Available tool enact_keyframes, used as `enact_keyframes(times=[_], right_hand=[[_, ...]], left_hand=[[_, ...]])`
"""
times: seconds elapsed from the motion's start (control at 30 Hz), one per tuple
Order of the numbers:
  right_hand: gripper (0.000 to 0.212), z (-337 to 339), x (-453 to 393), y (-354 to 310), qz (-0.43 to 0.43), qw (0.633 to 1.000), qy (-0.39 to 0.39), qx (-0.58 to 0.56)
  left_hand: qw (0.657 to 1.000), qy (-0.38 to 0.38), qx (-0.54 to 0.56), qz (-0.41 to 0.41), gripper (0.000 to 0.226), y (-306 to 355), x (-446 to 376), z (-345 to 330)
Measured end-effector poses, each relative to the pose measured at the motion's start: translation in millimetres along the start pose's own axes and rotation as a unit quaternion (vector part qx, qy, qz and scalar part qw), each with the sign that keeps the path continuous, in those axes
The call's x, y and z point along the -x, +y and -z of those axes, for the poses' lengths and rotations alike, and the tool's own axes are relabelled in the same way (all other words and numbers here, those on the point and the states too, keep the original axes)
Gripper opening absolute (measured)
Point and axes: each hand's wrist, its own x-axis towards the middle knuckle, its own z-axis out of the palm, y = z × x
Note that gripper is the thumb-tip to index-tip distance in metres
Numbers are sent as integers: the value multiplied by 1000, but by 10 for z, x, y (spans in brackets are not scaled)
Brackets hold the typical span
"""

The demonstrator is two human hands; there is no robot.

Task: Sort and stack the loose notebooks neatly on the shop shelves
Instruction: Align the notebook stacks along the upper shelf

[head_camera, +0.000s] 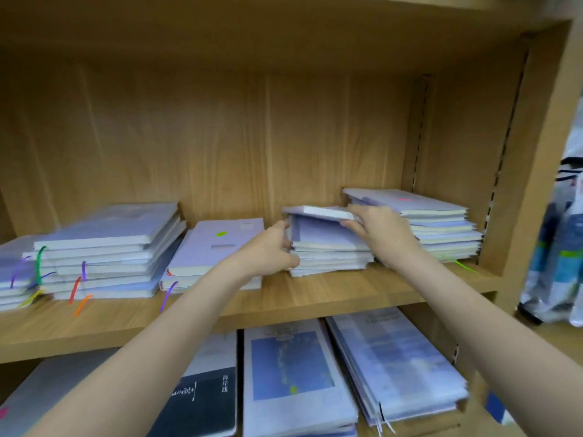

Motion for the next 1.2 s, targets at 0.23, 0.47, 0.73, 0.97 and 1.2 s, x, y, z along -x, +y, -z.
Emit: enact_keyframes(times=[0.23,0.47,0.73,0.97,1.2], right_hand=[[68,-191,153,132,38,984,-112,-132],[56,-136,32,93,71,997,6,-31],[53,-102,-22,124,100,994,48,16],[58,-306,210,138,111,994,20,-13],[75,-538,342,86,93,992,80,22]], left_hand=[[990,-19,136,28,55,-101,9,97],[992,-6,121,19,49,-174,-17,261],[991,0,-135,-12,36,-210,-3,129],[959,-2,-284,-12,52,-188,-18,-8],[945,73,-314,-53,66,-261,70,-98]])
